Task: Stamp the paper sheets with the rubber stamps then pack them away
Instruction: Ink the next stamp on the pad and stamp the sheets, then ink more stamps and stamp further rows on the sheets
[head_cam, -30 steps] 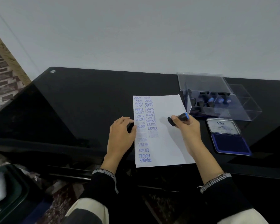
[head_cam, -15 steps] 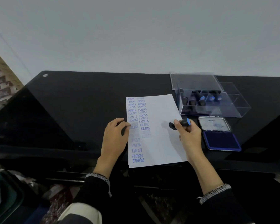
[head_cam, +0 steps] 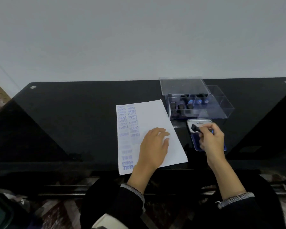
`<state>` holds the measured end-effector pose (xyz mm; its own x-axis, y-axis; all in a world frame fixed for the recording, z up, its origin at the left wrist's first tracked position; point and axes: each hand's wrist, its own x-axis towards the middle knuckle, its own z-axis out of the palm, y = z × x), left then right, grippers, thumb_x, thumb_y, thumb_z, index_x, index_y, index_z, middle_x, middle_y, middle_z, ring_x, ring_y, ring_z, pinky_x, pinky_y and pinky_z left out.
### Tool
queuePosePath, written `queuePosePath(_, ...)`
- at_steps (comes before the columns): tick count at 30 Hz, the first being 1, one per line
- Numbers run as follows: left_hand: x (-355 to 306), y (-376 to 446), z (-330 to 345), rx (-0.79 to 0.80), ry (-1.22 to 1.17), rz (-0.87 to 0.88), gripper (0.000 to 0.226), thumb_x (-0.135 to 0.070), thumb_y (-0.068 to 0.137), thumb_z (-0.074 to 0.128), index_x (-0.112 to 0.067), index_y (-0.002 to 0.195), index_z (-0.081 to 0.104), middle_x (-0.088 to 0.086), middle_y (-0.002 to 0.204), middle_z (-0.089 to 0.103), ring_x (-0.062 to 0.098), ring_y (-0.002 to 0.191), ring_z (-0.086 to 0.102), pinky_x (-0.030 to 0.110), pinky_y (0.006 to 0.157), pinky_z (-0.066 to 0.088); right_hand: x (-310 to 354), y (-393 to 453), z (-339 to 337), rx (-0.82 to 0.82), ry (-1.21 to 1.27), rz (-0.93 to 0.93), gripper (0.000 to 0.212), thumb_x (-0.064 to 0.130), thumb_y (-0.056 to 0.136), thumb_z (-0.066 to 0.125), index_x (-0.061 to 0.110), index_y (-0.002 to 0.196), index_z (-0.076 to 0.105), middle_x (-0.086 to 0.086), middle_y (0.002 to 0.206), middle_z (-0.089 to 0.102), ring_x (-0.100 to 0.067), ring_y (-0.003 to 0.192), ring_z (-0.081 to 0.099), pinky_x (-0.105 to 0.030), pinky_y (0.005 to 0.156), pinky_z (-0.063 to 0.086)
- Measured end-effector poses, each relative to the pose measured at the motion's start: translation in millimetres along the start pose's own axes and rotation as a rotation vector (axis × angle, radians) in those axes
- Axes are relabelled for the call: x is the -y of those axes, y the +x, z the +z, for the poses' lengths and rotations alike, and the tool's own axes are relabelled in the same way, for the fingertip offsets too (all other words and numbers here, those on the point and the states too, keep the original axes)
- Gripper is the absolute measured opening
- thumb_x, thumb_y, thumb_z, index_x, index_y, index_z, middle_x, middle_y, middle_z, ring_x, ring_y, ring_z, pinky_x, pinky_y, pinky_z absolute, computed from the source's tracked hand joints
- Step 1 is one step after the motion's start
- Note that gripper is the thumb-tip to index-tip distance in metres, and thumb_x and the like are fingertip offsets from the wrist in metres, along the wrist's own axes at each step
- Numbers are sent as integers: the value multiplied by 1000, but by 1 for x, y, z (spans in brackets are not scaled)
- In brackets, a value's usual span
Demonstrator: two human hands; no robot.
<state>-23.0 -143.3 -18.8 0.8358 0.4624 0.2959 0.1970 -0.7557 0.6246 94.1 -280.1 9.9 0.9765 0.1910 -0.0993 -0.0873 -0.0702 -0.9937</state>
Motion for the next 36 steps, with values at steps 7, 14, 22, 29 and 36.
queuePosePath(7,-33,5,38,176,-15,62,40,-35,97,52,-17,132,57,-5,137,51,13,131,38,25,111,29,-2,15,-51,-152,-213,-95,34,37,90,58,12,67,51,-5,71,58,-17,68,53,-34,66,44)
queuePosePath(14,-8,18,22,45,13,-50,33,-28,98,50,-20,129,58,-7,138,51,10,134,34,26,114,24,-3,20,-36,-105,-175,-50,19,24,90,53,14,74,54,-5,71,56,-16,61,47,-31,55,39)
queuePosePath(22,26,34,19,-29,122,-190,32,-26,100,45,-18,129,54,-3,141,47,15,138,31,34,119,16,21,44,-1,-16,-93,-126,9,18,91,53,14,83,55,-12,81,56,-18,65,45,-31,57,40)
queuePosePath(29,27,33,27,-113,154,-155,25,-24,96,49,-19,119,57,-5,128,55,15,125,46,39,118,22,41,83,27,11,-122,-202,8,20,90,55,15,85,58,-27,93,59,-20,64,47,-34,58,44)
queuePosePath(36,26,34,27,-95,183,-159,24,-24,96,46,-22,119,54,-9,126,52,10,123,43,34,117,19,50,118,45,55,-287,-277,6,20,91,56,17,95,60,-14,93,62,-20,70,60,-32,61,55)
